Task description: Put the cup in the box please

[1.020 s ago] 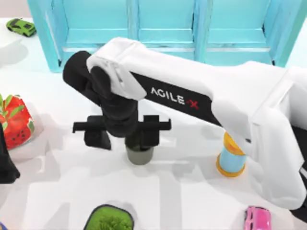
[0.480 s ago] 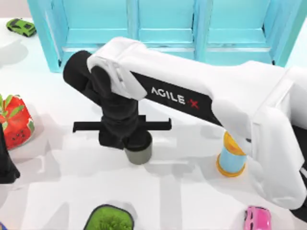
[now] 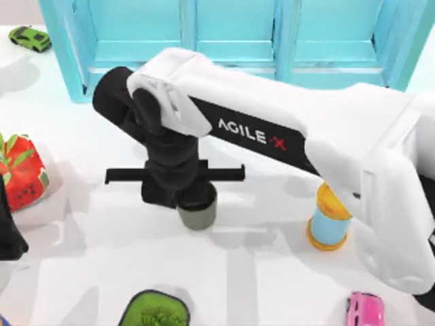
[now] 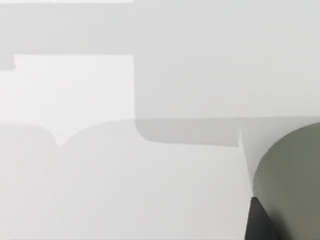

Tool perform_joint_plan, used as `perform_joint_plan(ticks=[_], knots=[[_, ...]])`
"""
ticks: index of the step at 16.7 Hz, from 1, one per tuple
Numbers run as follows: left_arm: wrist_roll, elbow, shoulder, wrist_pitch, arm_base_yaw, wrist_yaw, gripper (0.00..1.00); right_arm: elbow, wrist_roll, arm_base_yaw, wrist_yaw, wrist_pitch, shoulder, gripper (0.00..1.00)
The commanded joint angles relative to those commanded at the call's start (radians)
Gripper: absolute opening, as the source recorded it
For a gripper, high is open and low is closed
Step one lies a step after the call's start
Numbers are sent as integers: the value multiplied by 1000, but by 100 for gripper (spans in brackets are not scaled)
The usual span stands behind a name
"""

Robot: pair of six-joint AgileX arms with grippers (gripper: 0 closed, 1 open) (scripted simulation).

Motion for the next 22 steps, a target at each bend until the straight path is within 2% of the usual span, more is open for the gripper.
perform_joint_plan(ticks=[2, 5, 11, 16, 19, 22], knots=[[0, 0, 0, 0, 0, 0, 100, -12, -53, -53, -24, -2, -55, 0], [0, 0, 0, 0, 0, 0, 100, -70, -207, -207, -76, -10, -215, 0], [0, 0, 0, 0, 0, 0, 100, -342, -671, -672, -152, -63, -633, 0], [0, 0, 0, 0, 0, 0, 100, -606, -1007, -1007, -150, -115, -802, 0], [0, 0, 0, 0, 0, 0, 100, -701, -1105, -1104, -141, -127, -825, 0], [0, 0, 0, 0, 0, 0, 100, -715, -1119, -1118, -139, -129, -827, 0]])
